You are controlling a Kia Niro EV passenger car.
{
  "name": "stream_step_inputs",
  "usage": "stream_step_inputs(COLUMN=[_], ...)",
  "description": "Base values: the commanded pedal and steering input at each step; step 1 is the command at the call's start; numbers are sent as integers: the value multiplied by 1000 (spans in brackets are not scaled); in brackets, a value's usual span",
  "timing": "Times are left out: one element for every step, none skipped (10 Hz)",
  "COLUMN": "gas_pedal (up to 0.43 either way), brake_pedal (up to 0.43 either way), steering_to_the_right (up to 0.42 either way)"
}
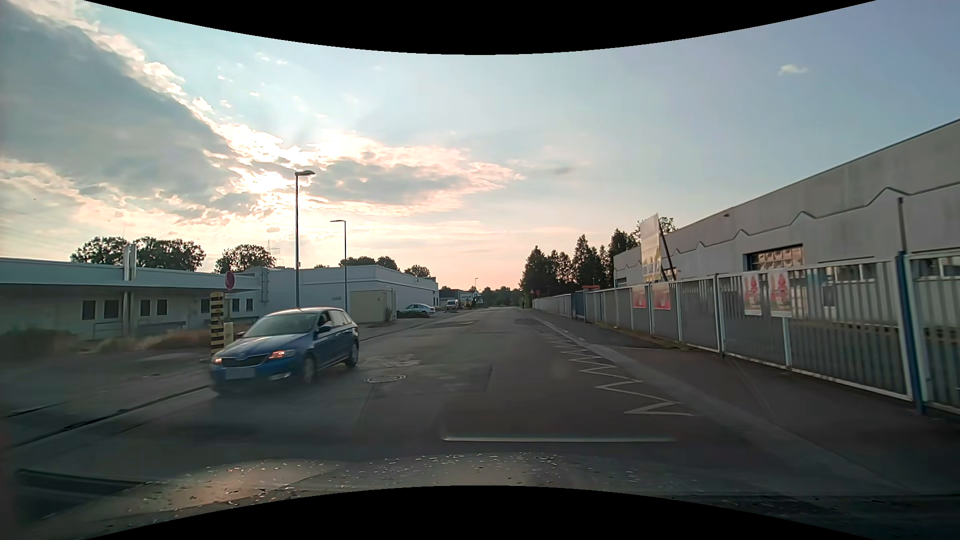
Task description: Follow the waypoints while adhering to traffic rules and regulations
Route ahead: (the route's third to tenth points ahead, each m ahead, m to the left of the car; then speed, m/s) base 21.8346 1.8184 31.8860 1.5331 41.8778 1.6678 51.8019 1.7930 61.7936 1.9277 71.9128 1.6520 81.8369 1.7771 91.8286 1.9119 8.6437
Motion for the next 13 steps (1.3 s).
stream_step_inputs(gas_pedal=[8,8,8,20,20,20,20,20,20,20,20,20,20], brake_pedal=[0,0,0,0,0,0,0,0,0,0,0,0,0], steering_to_the_right=[-4,-4,-4,-4,-4,-4,-4,-4,-4,-4,-4,-4,-5])
